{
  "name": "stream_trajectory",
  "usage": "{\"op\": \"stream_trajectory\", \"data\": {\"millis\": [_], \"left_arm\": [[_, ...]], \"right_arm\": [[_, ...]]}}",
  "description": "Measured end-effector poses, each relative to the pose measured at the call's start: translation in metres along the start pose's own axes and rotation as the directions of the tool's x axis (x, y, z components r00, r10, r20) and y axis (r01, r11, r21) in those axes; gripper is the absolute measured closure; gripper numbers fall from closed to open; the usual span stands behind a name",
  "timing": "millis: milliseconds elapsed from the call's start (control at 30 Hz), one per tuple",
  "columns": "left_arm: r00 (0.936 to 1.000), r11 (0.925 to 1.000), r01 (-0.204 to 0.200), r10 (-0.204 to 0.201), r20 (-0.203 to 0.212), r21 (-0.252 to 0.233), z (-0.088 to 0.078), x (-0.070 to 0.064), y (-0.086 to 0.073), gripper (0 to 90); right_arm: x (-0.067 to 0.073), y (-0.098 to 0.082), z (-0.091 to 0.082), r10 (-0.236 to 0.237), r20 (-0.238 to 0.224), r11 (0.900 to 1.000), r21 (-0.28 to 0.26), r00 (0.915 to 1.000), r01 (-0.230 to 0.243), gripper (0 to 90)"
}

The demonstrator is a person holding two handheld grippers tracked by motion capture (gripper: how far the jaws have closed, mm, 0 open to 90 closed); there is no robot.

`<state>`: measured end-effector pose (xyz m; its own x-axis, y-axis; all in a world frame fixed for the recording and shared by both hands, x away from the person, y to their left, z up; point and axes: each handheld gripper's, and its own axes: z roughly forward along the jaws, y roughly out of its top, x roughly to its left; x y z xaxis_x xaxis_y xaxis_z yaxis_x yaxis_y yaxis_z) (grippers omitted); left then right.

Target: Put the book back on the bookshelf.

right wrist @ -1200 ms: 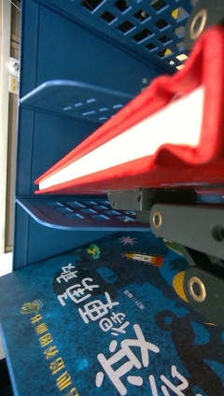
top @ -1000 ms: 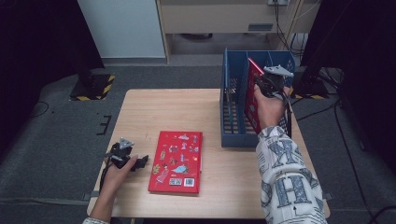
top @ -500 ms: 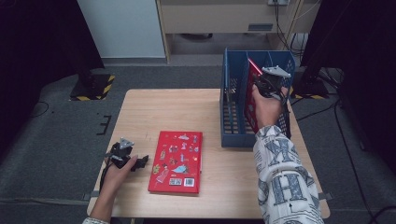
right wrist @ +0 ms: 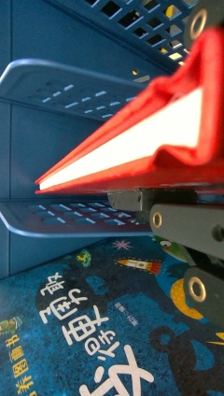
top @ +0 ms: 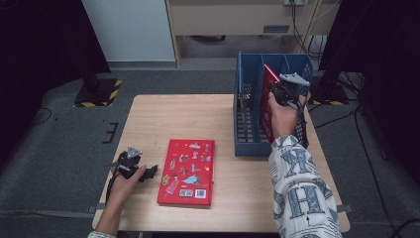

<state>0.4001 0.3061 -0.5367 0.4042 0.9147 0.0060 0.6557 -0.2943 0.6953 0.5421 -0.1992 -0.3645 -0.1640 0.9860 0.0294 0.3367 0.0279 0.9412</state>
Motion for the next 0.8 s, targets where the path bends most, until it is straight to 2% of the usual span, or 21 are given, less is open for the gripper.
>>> {"op": "stream_trajectory", "data": {"millis": [167,533,800], "left_arm": [[1.0000,1.0000,0.000,0.000,0.000,-0.001,0.000,0.000,0.000,0.0],[1.0000,1.0000,-0.001,0.001,0.003,0.000,0.000,-0.001,0.000,0.0],[1.0000,1.0000,-0.002,0.002,0.005,-0.003,0.001,-0.002,0.000,0.0]], "right_arm": [[0.002,-0.001,0.001,-0.005,0.004,1.000,-0.004,1.0000,0.005,79.1],[0.008,0.000,-0.010,-0.033,0.006,0.998,0.063,0.9994,0.033,78.4],[0.007,-0.005,-0.019,-0.029,-0.005,0.997,0.078,0.9996,0.029,78.0]]}}
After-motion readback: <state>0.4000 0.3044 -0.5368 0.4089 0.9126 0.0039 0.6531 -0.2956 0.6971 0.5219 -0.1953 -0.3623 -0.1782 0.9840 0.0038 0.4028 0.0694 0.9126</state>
